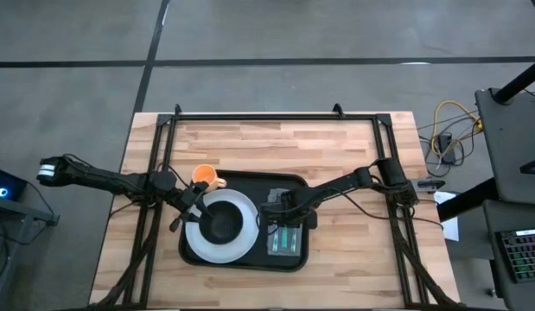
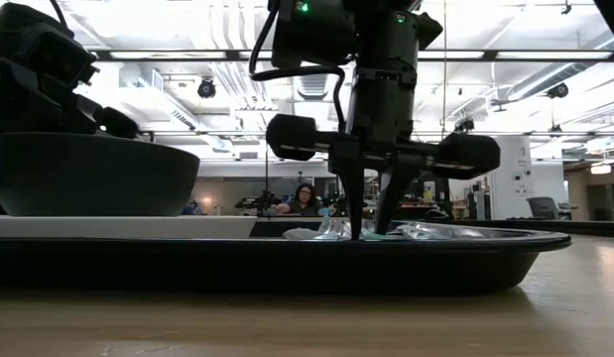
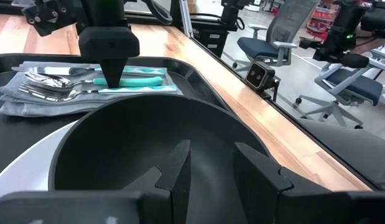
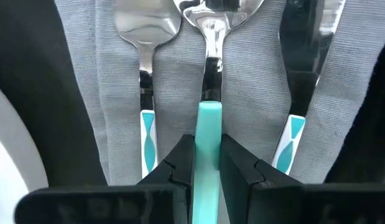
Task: Set up tray
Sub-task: Put the spoon to the right of the fork on the napkin on the serving tray, then return to Home Position
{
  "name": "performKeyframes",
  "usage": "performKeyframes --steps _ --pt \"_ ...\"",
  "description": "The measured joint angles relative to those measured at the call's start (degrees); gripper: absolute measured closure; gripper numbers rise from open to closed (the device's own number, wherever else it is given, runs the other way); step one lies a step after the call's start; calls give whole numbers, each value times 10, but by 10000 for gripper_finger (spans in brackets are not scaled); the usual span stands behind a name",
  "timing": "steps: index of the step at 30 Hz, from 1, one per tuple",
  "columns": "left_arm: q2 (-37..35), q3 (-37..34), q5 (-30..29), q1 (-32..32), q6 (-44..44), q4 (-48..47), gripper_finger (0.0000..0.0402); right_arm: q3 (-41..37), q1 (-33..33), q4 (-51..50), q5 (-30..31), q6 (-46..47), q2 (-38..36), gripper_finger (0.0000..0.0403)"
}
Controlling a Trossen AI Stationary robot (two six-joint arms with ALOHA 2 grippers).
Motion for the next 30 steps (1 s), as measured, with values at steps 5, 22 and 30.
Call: performKeyframes --steps 5,22,30 --pt "0 1 0 0 0 0 303 0 0 -2 0 9 0 365" --pt "0 1 0 0 0 0 303 0 0 -2 13 32 1 326" --pt "0 0 0 0 0 0 303 0 0 -2 19 30 1 269"
